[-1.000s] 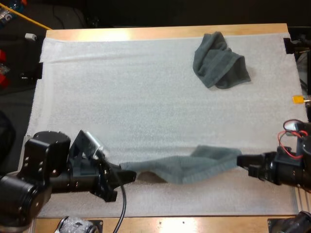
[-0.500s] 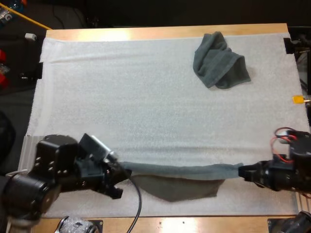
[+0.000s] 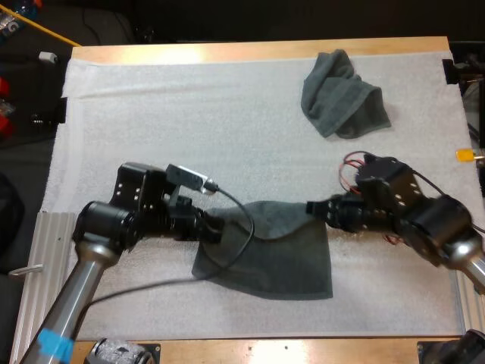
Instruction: Pick towel from pile, fold and stack
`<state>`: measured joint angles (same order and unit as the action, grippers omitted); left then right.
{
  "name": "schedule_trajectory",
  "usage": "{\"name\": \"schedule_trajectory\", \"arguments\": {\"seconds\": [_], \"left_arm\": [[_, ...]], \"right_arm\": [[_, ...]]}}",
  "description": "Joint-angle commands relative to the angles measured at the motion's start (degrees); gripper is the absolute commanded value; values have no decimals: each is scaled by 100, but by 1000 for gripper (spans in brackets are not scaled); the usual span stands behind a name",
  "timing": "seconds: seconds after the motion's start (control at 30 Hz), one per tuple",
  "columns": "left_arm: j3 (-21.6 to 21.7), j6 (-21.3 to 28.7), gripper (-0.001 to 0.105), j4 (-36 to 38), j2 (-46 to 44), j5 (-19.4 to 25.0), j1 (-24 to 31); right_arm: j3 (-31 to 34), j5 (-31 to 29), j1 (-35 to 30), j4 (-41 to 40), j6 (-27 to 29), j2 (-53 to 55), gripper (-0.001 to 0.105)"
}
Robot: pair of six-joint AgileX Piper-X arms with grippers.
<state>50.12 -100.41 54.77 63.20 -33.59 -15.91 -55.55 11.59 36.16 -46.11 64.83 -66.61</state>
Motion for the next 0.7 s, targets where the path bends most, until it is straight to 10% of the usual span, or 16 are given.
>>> {"name": "schedule_trajectory", "arguments": {"seconds": [0.0,0.67], "left_arm": [[29,-51,0,-220,128,80,64],[29,-307,0,-1480,1669,-644,996]], "right_arm": [[-7,-113,3,186,-82,-91,0],[-7,-1799,-84,771,-986,-905,0]]}}
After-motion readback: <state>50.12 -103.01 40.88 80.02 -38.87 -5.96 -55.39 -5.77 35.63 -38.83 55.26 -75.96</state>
